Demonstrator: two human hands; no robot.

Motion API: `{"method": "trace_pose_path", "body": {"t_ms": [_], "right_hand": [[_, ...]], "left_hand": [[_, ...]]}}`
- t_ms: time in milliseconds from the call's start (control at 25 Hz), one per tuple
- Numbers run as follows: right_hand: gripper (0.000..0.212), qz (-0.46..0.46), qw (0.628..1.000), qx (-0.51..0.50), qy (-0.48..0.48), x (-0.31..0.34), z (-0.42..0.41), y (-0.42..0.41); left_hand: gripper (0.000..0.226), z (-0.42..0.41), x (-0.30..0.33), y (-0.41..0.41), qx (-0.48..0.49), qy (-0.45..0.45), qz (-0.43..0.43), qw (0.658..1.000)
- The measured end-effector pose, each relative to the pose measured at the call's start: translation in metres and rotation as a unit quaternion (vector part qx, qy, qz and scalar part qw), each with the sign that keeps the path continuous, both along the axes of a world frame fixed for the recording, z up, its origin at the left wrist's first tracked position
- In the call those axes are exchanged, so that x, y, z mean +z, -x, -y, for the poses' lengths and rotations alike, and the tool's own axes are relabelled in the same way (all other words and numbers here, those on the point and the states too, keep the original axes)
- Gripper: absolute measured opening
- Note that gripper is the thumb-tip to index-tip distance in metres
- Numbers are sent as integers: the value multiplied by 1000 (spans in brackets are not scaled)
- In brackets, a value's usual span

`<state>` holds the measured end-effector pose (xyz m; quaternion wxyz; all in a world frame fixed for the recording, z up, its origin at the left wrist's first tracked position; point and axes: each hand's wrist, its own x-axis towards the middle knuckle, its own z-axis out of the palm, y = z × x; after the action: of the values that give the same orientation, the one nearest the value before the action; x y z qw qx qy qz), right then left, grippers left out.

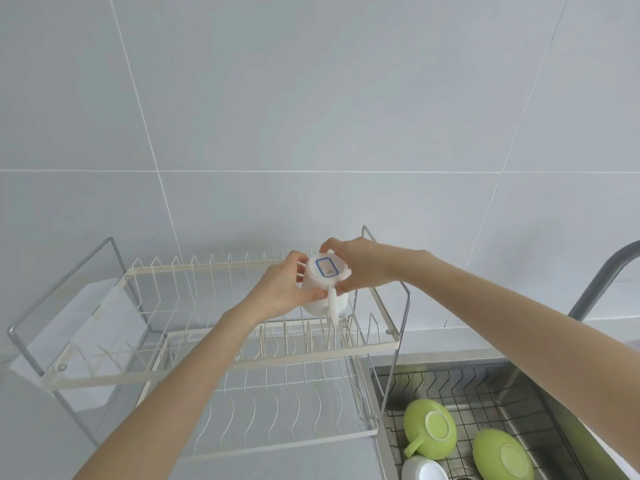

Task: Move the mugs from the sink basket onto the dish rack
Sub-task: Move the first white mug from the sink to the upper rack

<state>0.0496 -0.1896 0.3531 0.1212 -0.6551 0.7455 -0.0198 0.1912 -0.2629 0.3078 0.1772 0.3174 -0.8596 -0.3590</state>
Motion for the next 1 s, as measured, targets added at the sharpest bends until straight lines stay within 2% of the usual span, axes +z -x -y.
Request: {"method": "trace_pose_path", "body": {"t_ms": [240,600,760,920,1000], "right_hand": [[73,-39,998,0,-58,-12,5,0],[65,-81,994,-8,-78,-12,2,-3],[59,-109,992,13,-56,0,-10,-6],[55,-112,993,25,12,17,-40,-7],[54,-126,990,36,59,21,-60,-8]], "left_hand": [[60,3,-11,5,-17,-35,61,997],[59,2,-6,5,-24,-25,119,992],[63,-3,11,0,-13,36,148,988],[53,-32,36,-6,7,241,188,952],[51,-52,46,-8,17,302,176,937]]}}
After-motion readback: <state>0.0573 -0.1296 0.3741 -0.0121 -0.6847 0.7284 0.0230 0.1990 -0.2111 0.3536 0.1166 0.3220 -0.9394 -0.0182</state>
